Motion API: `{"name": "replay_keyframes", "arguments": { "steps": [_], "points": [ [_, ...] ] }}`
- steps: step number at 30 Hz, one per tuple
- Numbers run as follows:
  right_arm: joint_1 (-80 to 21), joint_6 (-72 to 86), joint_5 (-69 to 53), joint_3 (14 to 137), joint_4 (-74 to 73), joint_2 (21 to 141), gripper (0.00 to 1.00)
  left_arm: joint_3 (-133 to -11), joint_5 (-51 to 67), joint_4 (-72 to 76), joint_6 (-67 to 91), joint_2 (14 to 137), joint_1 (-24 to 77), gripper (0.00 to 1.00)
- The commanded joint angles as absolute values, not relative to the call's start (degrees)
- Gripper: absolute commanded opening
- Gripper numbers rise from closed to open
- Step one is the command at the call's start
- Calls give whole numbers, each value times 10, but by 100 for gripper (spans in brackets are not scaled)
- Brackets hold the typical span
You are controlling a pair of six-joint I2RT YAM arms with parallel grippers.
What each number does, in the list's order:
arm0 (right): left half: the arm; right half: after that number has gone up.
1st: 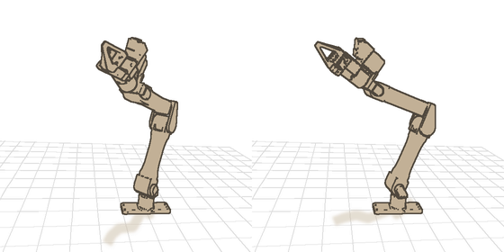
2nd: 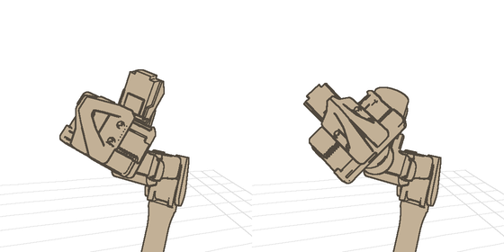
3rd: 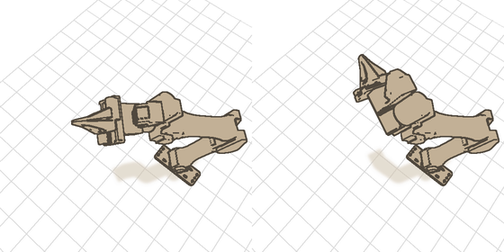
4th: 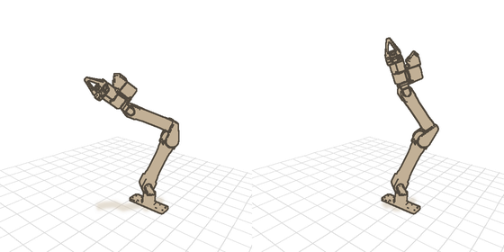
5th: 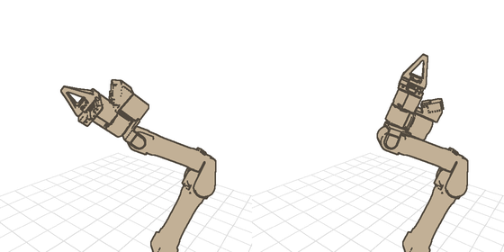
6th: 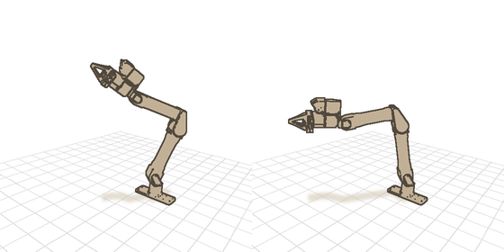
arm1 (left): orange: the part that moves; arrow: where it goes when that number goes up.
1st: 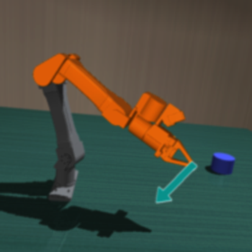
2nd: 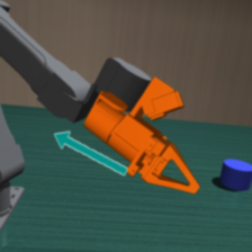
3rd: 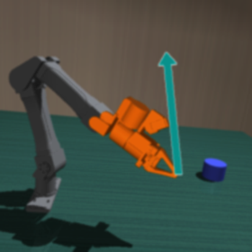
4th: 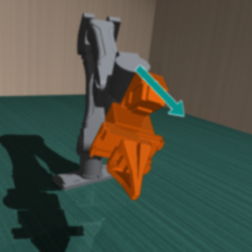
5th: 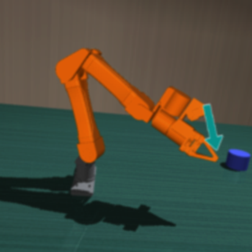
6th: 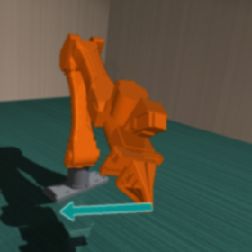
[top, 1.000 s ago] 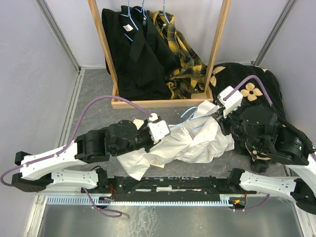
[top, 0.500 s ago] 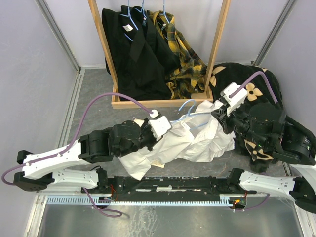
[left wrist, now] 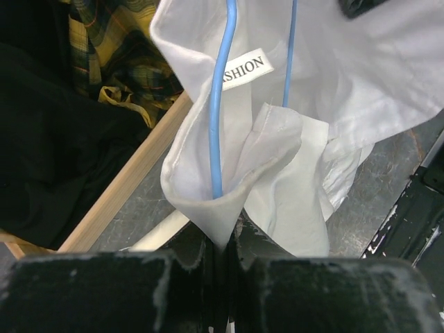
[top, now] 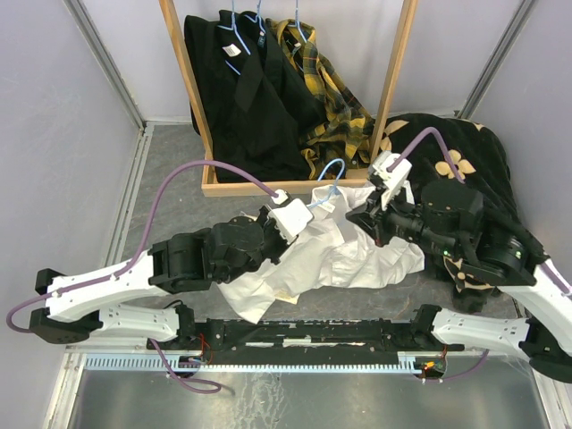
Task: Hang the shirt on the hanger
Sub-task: Hang the shirt on the hanger.
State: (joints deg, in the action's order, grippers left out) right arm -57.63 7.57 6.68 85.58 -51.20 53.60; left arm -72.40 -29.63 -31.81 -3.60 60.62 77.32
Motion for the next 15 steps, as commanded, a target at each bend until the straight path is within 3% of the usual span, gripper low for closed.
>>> {"name": "replay_keyframes", "arguments": {
  "steps": [1,4,8,12,15],
  "points": [
    [-577,101,25,856,-439,545,0,-754,-327,-296,-23,598,771,3],
    [-577,91,77,859,-456,532,0,-743,-322,-297,-27,580,771,3],
    [-577,66,109,871,-487,503,25,-731,-288,-305,-42,548,771,3],
    [-577,26,119,895,-536,477,45,-722,-245,-319,-57,515,772,3],
    [-577,-3,124,913,-581,465,53,-721,-214,-337,-66,499,771,3]
  ]
}}
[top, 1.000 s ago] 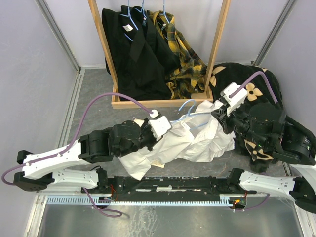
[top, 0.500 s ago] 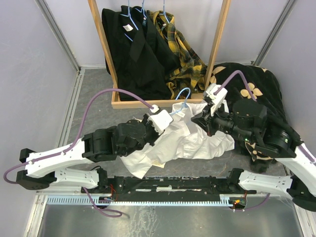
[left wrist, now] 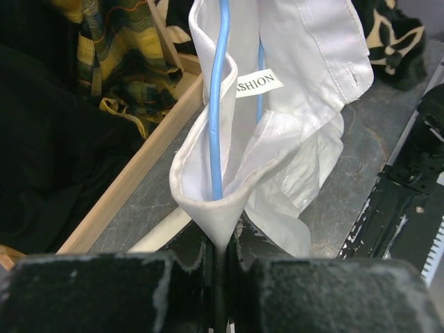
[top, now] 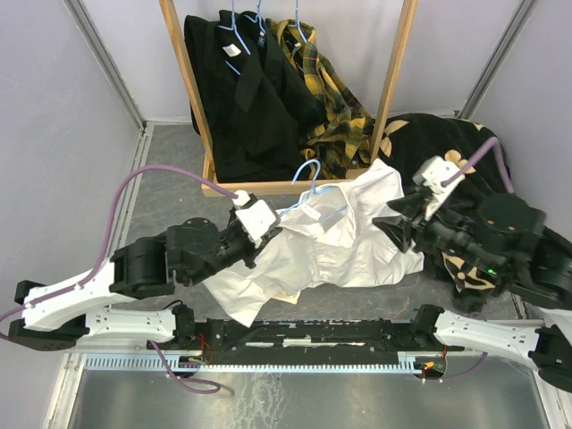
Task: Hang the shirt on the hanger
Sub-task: Hang the shirt on the hanger.
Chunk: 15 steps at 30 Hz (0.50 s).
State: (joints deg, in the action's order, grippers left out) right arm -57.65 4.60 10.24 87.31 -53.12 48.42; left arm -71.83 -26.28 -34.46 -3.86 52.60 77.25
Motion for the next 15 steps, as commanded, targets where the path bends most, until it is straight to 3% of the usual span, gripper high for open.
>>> {"name": "replay_keyframes", "arguments": {
  "steps": [1,9,13,15],
  "points": [
    [-577,-12,127,917,-591,459,55,-723,-203,-344,-69,495,771,3],
    [-577,-111,49,882,-584,415,68,-737,-87,-394,-84,493,771,3],
    [-577,-130,-49,914,-621,432,84,-746,-45,-412,-86,505,772,3],
    [-577,-134,-95,936,-662,455,86,-749,-28,-416,-87,508,770,3]
  ]
}}
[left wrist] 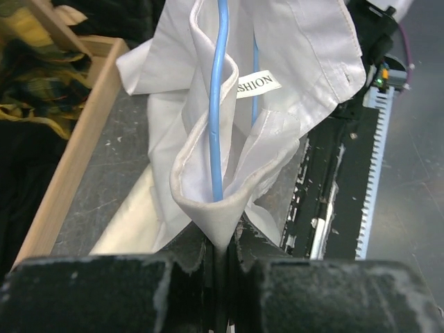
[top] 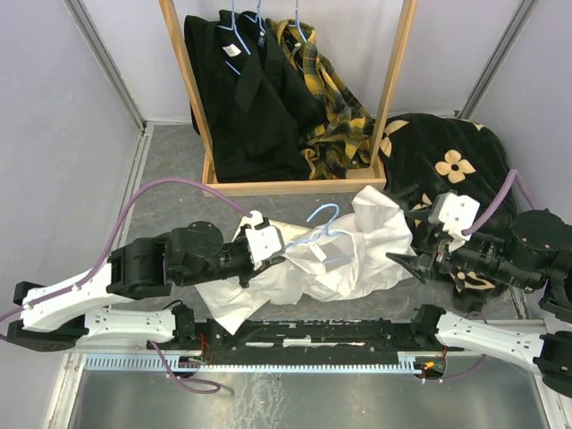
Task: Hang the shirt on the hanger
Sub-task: Hang the shirt on the hanger.
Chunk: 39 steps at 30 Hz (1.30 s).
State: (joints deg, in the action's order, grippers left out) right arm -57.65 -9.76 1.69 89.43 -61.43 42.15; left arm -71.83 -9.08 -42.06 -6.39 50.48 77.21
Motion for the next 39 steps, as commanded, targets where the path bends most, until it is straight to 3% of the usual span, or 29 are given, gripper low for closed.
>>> {"name": "replay_keyframes", "arguments": {
  "steps": [1,7,16,25,30,33,36,39],
  "points": [
    [-577,-135,-112,939,-679,464,86,-751,-21,-416,-88,510,771,3],
    [-577,-130,-197,926,-719,493,87,-756,18,-422,-101,516,771,3],
    [-577,-133,-231,893,-724,508,85,-779,82,-446,-115,534,771,3],
    [-577,-118,-258,839,-667,512,76,-788,91,-438,-114,539,771,3],
    [-577,-95,-261,809,-616,501,58,-789,93,-433,-109,536,771,3],
    [-577,-88,-264,804,-599,497,35,-788,88,-431,-107,536,772,3],
    [-577,-88,-248,804,-601,496,4,-787,73,-424,-102,531,772,7],
    [-577,-86,-201,800,-610,490,0,-781,44,-410,-90,517,771,17]
  ]
}}
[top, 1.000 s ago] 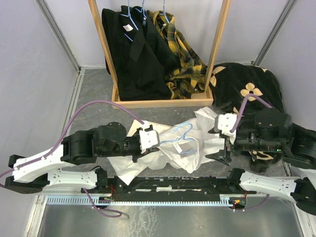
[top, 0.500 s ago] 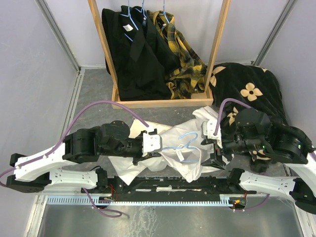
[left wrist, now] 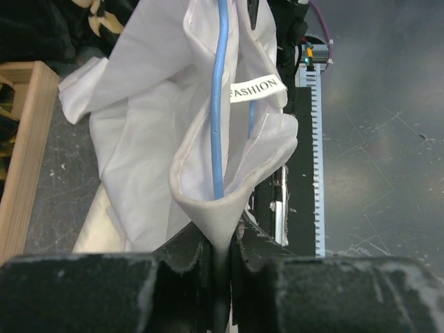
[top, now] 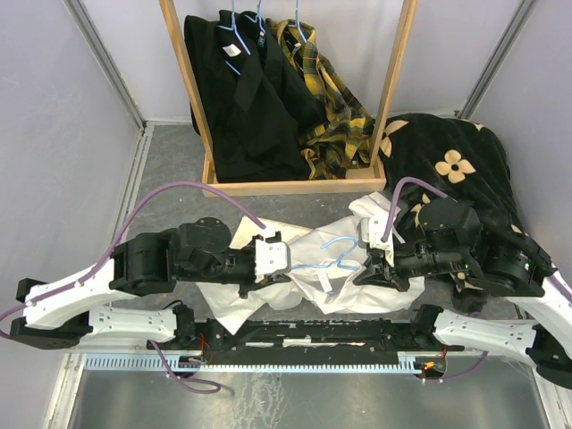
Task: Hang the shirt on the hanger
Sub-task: Hang the shirt on the hanger.
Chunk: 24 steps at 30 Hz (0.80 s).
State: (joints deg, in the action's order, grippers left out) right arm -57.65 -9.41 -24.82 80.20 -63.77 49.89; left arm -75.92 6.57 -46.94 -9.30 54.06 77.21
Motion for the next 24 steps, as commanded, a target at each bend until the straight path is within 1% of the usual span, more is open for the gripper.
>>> {"name": "replay_keyframes", "arguments": {
  "steps": [1,2,5,8,11,14,17,20,24],
  "points": [
    [-577,-85,-180,798,-613,488,0,-778,31,-403,-86,508,771,23],
    [-577,-85,-166,795,-617,485,0,-775,21,-397,-81,500,772,28],
    [-577,-74,-124,786,-617,477,0,-760,-5,-376,-69,473,771,35],
    [-577,-61,-86,779,-607,470,0,-745,-22,-355,-57,448,771,38],
    [-577,-59,-89,779,-594,462,0,-733,-32,-341,-51,433,771,44],
    [-577,-65,-90,784,-590,460,0,-731,-57,-336,-45,432,771,55],
    [-577,-63,-63,789,-591,461,0,-734,-114,-325,-28,438,772,63],
    [-577,-49,-12,803,-591,459,0,-729,-190,-310,-5,441,771,67],
    [-577,-39,43,860,-620,456,0,-713,-263,-299,12,441,771,71]
  ]
}}
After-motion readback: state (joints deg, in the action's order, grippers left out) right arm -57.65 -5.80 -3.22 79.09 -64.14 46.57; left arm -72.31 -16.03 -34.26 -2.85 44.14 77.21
